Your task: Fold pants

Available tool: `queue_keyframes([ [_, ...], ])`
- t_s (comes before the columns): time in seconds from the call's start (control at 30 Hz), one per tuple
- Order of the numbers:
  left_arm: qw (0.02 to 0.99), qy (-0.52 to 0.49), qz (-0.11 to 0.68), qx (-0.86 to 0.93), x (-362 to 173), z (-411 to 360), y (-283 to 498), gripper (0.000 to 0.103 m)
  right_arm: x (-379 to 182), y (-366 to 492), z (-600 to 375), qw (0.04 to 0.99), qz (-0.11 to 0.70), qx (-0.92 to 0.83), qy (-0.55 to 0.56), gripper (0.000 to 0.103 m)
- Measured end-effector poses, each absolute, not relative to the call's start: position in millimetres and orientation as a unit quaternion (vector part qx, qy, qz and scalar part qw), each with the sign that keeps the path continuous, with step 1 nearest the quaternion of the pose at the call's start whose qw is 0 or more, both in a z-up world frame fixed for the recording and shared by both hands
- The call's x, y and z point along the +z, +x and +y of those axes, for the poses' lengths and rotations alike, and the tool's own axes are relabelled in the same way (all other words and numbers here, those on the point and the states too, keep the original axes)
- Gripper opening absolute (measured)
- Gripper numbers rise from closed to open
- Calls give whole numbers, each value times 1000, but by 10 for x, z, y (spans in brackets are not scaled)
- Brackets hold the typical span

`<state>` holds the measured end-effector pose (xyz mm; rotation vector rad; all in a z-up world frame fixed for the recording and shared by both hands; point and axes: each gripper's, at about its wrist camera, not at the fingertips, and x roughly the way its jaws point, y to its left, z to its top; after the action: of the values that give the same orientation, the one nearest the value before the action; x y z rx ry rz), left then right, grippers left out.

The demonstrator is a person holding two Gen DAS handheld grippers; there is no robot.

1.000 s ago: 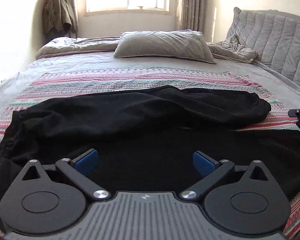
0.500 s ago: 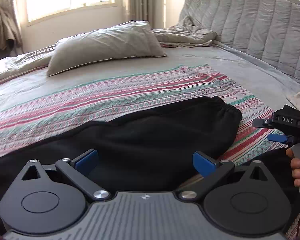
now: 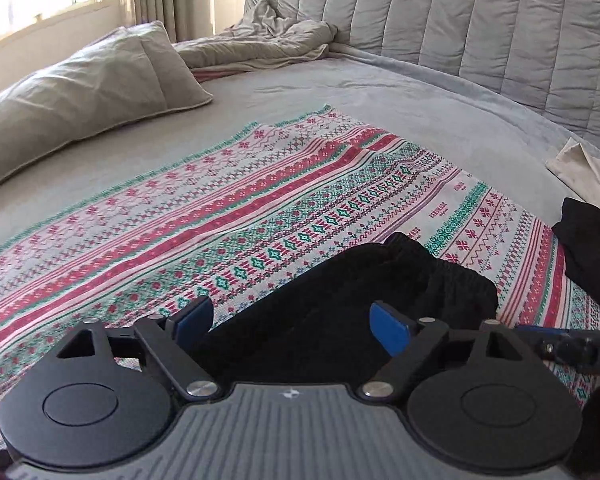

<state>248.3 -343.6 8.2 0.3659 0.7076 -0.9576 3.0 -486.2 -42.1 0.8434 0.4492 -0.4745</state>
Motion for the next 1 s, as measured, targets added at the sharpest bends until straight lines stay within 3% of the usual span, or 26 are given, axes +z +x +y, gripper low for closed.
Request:
queue_keyframes([
  [0.17, 788, 179, 338, -482, -107, -3742, 2634, 91, -470, 122, -4842, 873, 203, -214, 389, 47],
  [0.27, 771, 172, 354, -501, -180, -3875, 2751, 78, -501, 177, -4844, 876, 196, -213, 385, 44],
  [0.37, 761, 140, 373, -511, -200, -3894, 2800, 50, -525, 198, -4836, 879, 192, -214, 381, 37],
  [0.4, 757, 135, 378, -517, -191, -3891, 2798, 28, -532, 204, -4835, 878, 190, -211, 385, 33],
  [0.43, 756, 134, 377, -519, -175, -3898, 2790, 17, -542, 215, -4832, 879, 187, -205, 388, 27],
  [0.5, 768, 147, 348, -517, -98, -3894, 2718, 17, -568, 229, -4812, 881, 181, -196, 390, 16],
  [0.6, 785, 135, 310, -519, 32, -3881, 2661, 17, -530, 180, -4797, 884, 159, -202, 390, 10],
  [0.8, 804, 117, 263, -520, 74, -4035, 2669, 17, -384, 34, -4792, 890, 108, -237, 374, 7],
  [1.0, 804, 135, 292, -499, -379, -4233, 2767, 19, -489, 147, -4816, 881, 153, -264, 361, 9],
])
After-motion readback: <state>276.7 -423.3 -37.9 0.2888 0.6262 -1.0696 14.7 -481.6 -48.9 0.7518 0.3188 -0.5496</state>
